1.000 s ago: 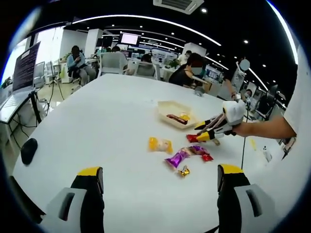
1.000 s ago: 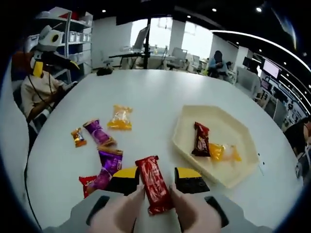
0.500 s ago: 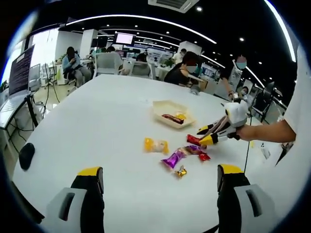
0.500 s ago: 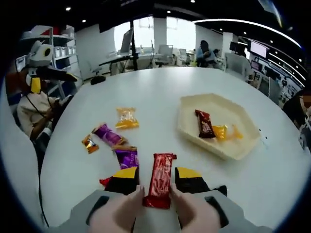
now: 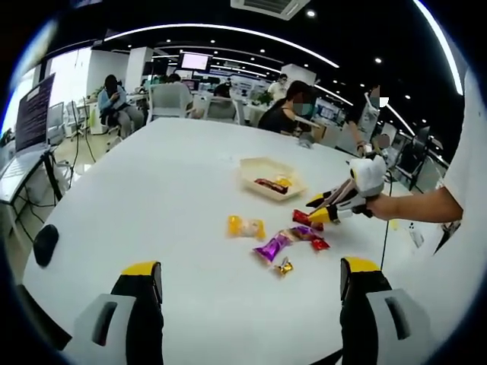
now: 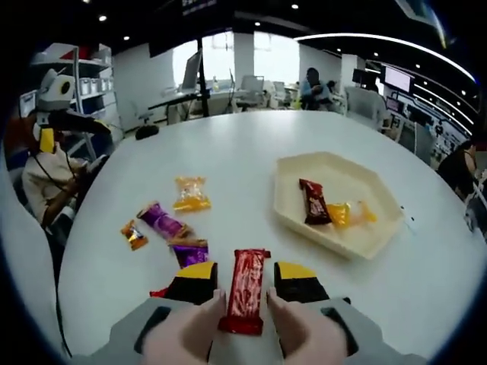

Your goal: Place the target food into the container with the food tongs after gripping and lifting it, then release it inside without dropping or visibly crushing the food.

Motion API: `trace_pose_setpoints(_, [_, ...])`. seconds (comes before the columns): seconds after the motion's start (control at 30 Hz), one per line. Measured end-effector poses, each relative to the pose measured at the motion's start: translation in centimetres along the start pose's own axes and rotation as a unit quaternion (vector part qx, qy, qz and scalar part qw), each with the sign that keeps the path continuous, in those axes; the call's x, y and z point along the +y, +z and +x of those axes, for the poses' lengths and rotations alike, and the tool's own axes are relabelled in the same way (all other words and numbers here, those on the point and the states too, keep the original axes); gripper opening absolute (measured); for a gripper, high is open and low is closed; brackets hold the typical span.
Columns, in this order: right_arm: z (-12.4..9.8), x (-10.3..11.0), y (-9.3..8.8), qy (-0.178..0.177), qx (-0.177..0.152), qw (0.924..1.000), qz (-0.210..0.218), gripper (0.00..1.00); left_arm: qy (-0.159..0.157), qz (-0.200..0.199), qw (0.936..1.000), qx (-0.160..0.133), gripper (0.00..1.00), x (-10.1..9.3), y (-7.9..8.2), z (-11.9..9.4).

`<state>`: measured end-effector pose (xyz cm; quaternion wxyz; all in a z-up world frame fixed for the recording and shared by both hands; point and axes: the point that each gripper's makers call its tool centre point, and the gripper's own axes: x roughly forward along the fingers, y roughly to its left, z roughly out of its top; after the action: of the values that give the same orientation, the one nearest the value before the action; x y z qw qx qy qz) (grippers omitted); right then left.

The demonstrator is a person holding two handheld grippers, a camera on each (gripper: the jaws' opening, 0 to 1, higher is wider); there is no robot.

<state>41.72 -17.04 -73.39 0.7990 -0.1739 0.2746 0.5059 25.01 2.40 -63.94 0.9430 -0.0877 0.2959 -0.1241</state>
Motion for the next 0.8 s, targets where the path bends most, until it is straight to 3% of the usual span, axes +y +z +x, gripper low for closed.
trace_pose_setpoints(0.3, [0.22,-0.05,-0.32,-0.002,0.001,1.0,-0.004,0.28,0.001,-0.002,1.0,0.0,0.97,-0.21,-0.09,-0.08])
trace_pose_setpoints(0.8, [0.27,-0.18,-0.61,-0.022,0.02,0.9991,0.029,0.22,-0.003,0.005,1.0,0.0,0.97,-0.32,0.31,0.0])
